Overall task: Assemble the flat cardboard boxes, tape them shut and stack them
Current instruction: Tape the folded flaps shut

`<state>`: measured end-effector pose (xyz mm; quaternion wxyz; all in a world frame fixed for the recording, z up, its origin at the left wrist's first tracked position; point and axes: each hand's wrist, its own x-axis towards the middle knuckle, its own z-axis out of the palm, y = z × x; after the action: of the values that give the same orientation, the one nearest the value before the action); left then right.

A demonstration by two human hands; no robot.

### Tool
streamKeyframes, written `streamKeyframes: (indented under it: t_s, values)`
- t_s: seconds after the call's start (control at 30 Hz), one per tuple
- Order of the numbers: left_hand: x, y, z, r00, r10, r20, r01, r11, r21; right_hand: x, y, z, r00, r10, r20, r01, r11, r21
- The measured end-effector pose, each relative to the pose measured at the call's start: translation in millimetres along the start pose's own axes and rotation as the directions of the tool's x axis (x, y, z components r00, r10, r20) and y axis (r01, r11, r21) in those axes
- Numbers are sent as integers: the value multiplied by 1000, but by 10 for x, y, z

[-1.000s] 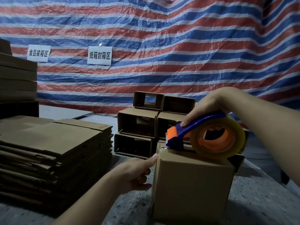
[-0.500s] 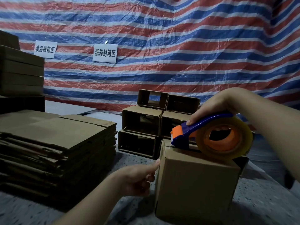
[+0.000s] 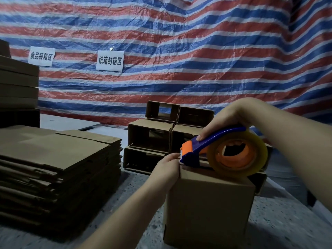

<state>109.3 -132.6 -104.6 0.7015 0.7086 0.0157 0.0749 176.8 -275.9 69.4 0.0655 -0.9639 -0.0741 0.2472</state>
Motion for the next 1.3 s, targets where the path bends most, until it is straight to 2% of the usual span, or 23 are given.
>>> streamKeyframes:
  t_s: [0.2, 0.33, 0.43, 0.6, 0.8, 0.87, 0.9, 0.93, 1.0, 1.07, 1.17, 1.23, 1.3]
  values:
    - [-16, 16, -30, 1000, -3, 9, 3, 999, 35, 2, 18, -73, 999, 40, -9, -41, 998, -55]
    - [33, -15, -34, 999, 25, -32, -23, 998, 52, -45, 180, -164, 997, 79, -8, -80, 993, -87]
    - [49, -51, -32, 999, 22, -38, -20, 998, 56, -112, 430, -255, 992, 119, -28, -121, 991, -50]
    - [65, -76, -25, 998, 38, -58, -33, 996, 77, -86, 637, -195, 983, 183, 15, -182, 982, -45]
    - [24, -36, -25, 996, 72, -55, -61, 983, 174, 0, 573, -98, 984, 180, -5, -180, 979, -99]
    - [5, 8, -25, 989, 140, -55, -120, 955, 270, 2, 585, -102, 984, 177, -15, -178, 980, -95]
    - [-17, 33, -26, 972, 224, -69, -182, 906, 382, 6, 592, -102, 984, 178, -21, -179, 979, -94]
    - [-45, 56, -24, 941, 332, -71, -246, 811, 531, 12, 600, -101, 984, 179, -26, -180, 979, -92]
    - [-114, 96, 20, 868, 494, 38, -326, 510, 796, 26, 608, -106, 984, 173, -34, -175, 981, -85]
    - [-182, 82, 125, 850, 486, 204, -362, 258, 896, 34, 611, -111, 986, 161, -41, -164, 983, -79]
    - [-270, 5, 256, 881, 355, 314, -364, 84, 927, 23, 595, -109, 987, 157, -26, -158, 984, -77]
    - [-280, -22, 274, 875, 358, 325, -346, -6, 938, 5, 605, -112, 986, 163, -24, -164, 984, -72]
    - [-272, -27, 262, 864, 376, 333, -342, -44, 939, -21, 643, -140, 986, 161, -34, -162, 986, -46]
